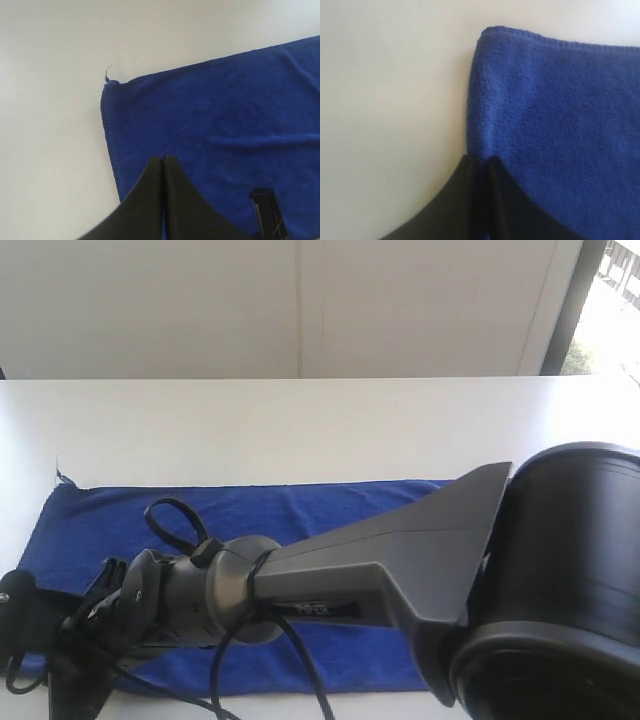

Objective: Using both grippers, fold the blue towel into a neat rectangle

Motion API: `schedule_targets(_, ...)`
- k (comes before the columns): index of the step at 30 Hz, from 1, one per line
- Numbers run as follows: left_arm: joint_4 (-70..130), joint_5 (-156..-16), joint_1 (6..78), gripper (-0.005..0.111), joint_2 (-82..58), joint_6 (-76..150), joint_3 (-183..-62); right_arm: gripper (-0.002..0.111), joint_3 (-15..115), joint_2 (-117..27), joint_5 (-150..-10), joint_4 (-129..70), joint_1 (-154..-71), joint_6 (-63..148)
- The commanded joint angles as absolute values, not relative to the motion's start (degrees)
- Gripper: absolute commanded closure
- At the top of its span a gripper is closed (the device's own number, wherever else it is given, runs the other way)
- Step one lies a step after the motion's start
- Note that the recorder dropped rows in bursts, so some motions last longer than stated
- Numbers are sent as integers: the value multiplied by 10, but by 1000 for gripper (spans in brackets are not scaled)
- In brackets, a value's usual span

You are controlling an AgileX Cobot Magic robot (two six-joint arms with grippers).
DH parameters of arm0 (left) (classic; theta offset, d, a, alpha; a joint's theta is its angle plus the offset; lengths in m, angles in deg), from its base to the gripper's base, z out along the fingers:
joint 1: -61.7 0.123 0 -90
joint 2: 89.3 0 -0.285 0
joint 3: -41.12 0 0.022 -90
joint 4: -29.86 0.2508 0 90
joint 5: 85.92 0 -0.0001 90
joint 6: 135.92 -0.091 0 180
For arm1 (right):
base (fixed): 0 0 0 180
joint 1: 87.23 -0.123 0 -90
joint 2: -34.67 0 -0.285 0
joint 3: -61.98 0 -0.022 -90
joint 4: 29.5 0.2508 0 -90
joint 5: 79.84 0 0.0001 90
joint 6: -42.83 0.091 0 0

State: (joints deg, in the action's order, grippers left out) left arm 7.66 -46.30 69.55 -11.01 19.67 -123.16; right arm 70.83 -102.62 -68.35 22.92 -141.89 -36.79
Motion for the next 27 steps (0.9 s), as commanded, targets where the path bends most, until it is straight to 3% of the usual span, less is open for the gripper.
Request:
schedule_targets(1, 67, -461, 696, 107, -115, 197, -1230, 108, 709, -1010, -702, 227, -1398, -348)
schedule_targets(16, 67, -456, 696, 107, -112, 186, -1230, 108, 709, -1000, -727, 227, -1297, -241)
schedule_targets(19, 67, -456, 696, 107, -105, 186, -1222, 99, 709, -1002, -726, 227, -1291, -228)
schedule_targets(24, 43, -452, 696, 107, -90, 196, -1177, 71, 709, -1006, -713, 227, -1283, -225)
schedule_targets(27, 23, -452, 696, 107, -78, 203, -1135, 70, 709, -1006, -713, 227, -1283, -227)
